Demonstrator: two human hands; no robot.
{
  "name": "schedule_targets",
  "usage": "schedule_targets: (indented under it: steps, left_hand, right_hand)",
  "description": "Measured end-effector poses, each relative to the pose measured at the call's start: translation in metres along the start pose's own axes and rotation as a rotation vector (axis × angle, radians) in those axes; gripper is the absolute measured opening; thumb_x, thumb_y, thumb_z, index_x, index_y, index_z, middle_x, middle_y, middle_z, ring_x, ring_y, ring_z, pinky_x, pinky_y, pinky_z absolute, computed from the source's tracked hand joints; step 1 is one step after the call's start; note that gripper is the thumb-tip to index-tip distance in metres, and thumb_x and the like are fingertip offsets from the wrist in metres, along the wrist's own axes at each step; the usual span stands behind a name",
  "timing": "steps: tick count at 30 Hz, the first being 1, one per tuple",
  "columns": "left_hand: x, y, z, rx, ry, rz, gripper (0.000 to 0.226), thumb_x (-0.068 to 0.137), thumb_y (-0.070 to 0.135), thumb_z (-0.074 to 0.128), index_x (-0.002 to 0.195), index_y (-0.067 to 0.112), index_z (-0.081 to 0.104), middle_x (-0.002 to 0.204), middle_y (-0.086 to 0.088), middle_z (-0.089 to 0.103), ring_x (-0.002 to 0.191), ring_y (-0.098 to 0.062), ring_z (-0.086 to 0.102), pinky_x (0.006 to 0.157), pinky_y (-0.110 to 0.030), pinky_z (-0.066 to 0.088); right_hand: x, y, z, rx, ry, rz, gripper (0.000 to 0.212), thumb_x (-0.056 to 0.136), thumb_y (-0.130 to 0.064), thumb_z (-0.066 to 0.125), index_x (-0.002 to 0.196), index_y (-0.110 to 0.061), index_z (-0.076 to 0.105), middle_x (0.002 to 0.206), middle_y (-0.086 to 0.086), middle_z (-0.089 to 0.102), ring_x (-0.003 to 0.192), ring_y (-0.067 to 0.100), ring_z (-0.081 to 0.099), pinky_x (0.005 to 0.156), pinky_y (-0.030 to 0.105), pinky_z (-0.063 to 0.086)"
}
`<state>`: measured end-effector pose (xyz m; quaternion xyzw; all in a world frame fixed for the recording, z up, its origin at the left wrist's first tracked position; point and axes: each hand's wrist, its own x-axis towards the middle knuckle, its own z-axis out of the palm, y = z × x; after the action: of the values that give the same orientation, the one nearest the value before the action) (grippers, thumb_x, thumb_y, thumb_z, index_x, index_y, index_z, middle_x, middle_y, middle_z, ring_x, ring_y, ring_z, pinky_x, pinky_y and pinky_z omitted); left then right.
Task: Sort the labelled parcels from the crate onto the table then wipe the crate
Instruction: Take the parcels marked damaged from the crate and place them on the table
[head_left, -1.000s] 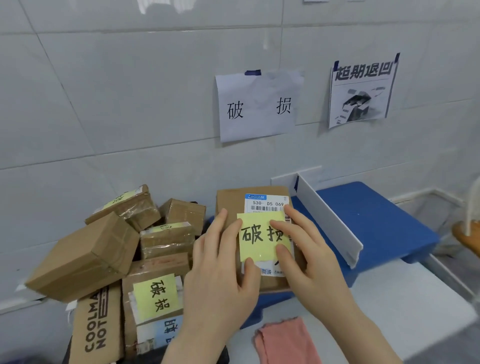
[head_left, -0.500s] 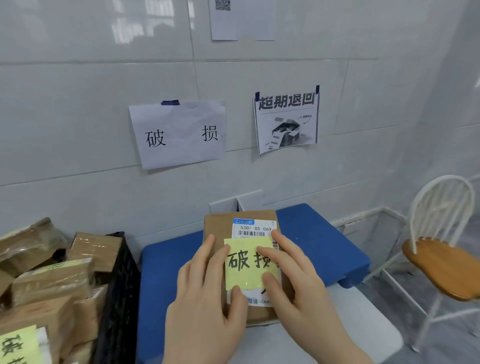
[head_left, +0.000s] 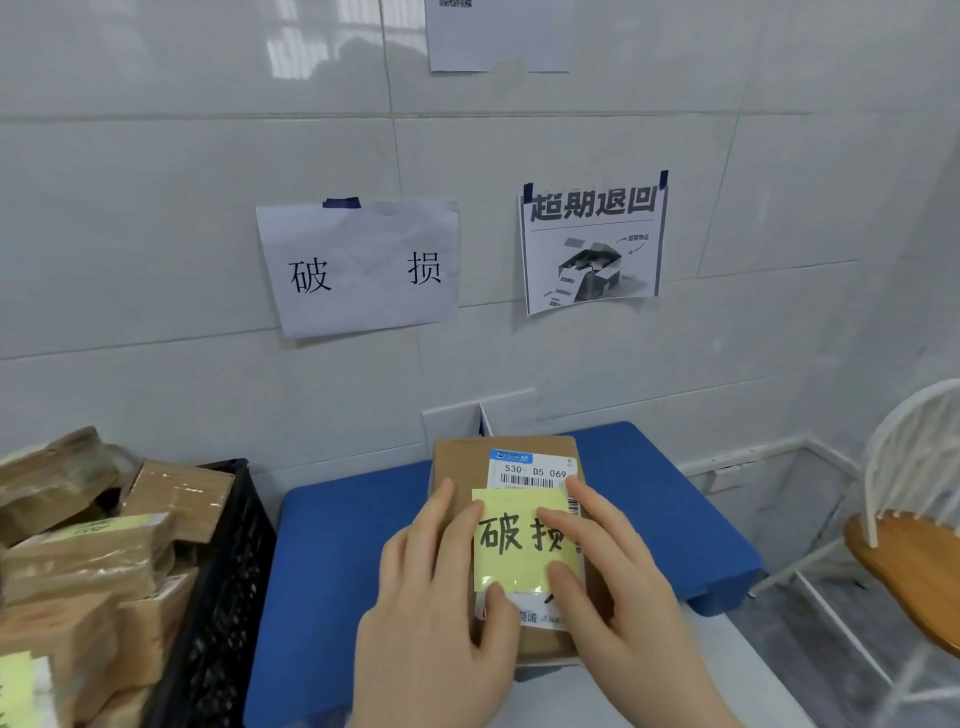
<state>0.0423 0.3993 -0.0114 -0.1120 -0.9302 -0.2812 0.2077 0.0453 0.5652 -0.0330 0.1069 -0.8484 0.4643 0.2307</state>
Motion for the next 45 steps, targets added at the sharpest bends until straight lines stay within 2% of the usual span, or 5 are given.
schedule_targets:
  steps: [6, 12, 21, 32, 45]
  left_hand:
    - [0.016, -0.038, -0.011, 0.017, 0.03, -0.022, 0.052, 0.075, 0.042, 0.042, 0.127, 0.036, 0.046, 0.146, 0.019, 0.039, 0.111, -0.007, 0.049, 0.041, -0.006, 0.031]
    - [0.029, -0.076, -0.011, 0.032, 0.031, -0.047, 0.052, 0.075, 0.042, 0.042, 0.127, 0.035, 0.048, 0.146, 0.019, 0.039, 0.113, -0.001, 0.043, 0.041, -0.004, 0.026]
    - [0.07, -0.134, 0.039, 0.042, 0.016, -0.171, 0.057, 0.08, 0.049, 0.033, 0.136, 0.041, 0.037, 0.148, 0.035, 0.017, 0.121, 0.011, 0.027, 0.059, -0.012, 0.041]
    - [0.118, -0.225, 0.147, -0.149, -0.197, -0.432, 0.043, 0.094, 0.028, 0.045, 0.137, 0.033, 0.044, 0.144, 0.027, 0.031, 0.129, 0.0, 0.035, 0.086, -0.022, 0.038]
    - [0.143, -0.249, 0.22, -0.292, -0.244, -0.473, 0.05, 0.099, 0.027, 0.048, 0.147, 0.031, 0.035, 0.153, 0.028, 0.015, 0.138, 0.0, 0.024, 0.104, -0.02, 0.034]
  right_hand:
    - [0.026, -0.01, 0.038, 0.013, -0.052, -0.016, 0.035, 0.086, -0.037, 0.052, 0.119, -0.047, 0.056, 0.146, -0.036, 0.028, 0.136, 0.0, 0.032, 0.092, 0.003, 0.037]
    - [0.046, -0.005, 0.077, 0.049, -0.107, -0.013, 0.035, 0.088, -0.04, 0.052, 0.121, -0.049, 0.054, 0.146, -0.036, 0.027, 0.135, 0.002, 0.033, 0.095, 0.03, 0.05]
    - [0.098, 0.048, 0.126, 0.025, -0.287, 0.068, 0.034, 0.095, -0.031, 0.053, 0.128, -0.04, 0.053, 0.149, -0.032, 0.025, 0.135, -0.001, 0.03, 0.107, 0.031, 0.041]
    - [0.164, 0.139, 0.218, -0.239, -0.706, 0.331, 0.044, 0.099, -0.022, 0.042, 0.143, -0.024, 0.039, 0.155, -0.002, 0.019, 0.128, 0.027, 0.042, 0.104, 0.038, 0.042]
    - [0.198, 0.184, 0.243, -0.364, -0.685, 0.473, 0.055, 0.094, -0.004, 0.042, 0.144, -0.027, 0.037, 0.159, -0.007, 0.01, 0.133, 0.03, 0.032, 0.099, 0.039, 0.045]
